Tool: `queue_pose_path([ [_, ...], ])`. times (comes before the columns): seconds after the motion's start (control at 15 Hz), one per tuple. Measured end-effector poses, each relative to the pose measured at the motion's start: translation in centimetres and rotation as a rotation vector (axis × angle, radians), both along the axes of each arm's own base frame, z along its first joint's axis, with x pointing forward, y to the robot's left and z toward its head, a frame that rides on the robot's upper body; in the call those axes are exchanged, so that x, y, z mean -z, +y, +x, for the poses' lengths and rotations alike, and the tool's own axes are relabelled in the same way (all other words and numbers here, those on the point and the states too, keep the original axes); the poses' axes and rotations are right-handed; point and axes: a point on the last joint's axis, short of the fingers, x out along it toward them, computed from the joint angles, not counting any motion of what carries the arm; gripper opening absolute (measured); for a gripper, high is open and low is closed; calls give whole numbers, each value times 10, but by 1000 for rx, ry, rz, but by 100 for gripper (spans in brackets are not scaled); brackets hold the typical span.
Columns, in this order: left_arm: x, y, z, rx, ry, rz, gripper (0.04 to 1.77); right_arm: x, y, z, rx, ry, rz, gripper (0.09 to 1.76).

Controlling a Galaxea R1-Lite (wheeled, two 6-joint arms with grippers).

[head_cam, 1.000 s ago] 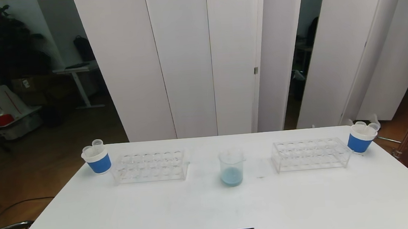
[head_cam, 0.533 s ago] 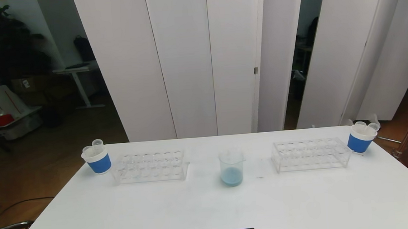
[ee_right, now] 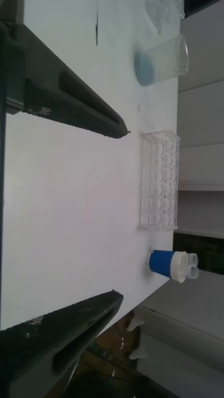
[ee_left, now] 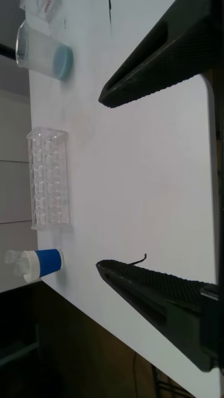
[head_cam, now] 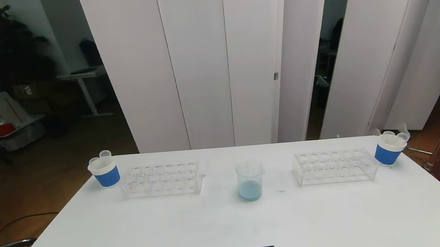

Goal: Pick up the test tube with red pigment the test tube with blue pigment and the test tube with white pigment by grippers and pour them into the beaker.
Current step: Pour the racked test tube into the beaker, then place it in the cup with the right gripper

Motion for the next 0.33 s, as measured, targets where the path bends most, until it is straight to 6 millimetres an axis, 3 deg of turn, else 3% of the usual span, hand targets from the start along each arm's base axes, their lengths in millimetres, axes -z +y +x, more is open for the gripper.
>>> queue_pose_path([
  [0.33, 0, 0, 0, 0, 0, 0, 175, 5, 0, 1, 0, 12, 0, 175],
])
